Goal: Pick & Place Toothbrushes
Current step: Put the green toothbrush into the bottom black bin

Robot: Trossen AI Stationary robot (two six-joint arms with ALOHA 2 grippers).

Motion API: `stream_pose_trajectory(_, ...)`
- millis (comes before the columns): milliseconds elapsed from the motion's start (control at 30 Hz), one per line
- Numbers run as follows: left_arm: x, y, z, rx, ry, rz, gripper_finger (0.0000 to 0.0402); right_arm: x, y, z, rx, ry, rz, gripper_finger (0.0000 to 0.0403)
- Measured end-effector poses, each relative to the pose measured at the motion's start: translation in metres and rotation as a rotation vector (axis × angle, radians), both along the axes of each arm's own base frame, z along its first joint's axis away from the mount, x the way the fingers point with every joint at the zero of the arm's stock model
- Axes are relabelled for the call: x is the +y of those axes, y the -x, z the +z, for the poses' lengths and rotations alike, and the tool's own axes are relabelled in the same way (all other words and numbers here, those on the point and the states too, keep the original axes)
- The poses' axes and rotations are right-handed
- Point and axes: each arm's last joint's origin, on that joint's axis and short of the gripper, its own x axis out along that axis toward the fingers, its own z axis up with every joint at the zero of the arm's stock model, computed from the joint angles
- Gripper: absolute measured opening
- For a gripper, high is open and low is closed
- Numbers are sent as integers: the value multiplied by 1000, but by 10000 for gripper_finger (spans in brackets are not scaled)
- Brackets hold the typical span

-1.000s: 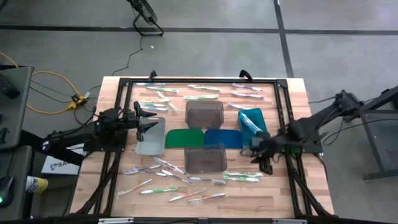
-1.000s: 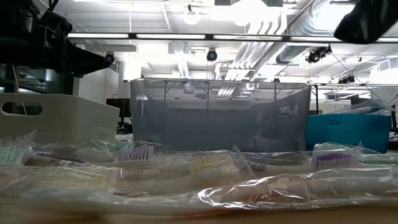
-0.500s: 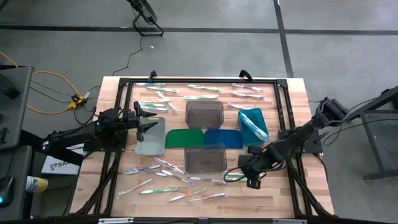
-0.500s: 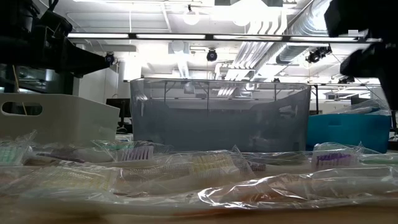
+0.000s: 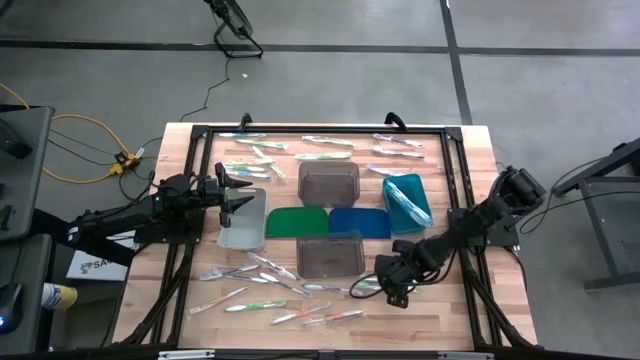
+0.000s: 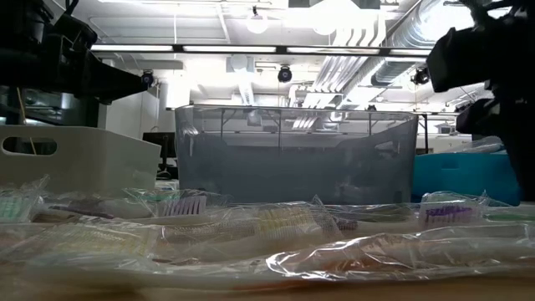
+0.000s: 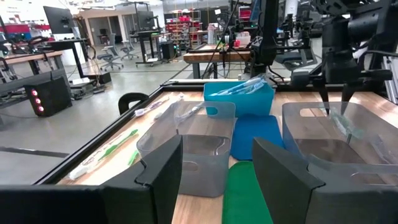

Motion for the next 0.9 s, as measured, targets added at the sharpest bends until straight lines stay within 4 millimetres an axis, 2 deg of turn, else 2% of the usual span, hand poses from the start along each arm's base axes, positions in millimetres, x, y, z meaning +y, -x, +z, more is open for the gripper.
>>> stream_pose_trajectory(467,0,0,0,0,0,0,187,1,-5,-18,44,30,-21,116)
stream_pose_trajectory(700,0,0,0,0,0,0,187,-2,-7,-19,36,49,-110,115)
stream_pose_trajectory(900,0,0,0,0,0,0,187,-2,-7,-19,43,29,-217,93)
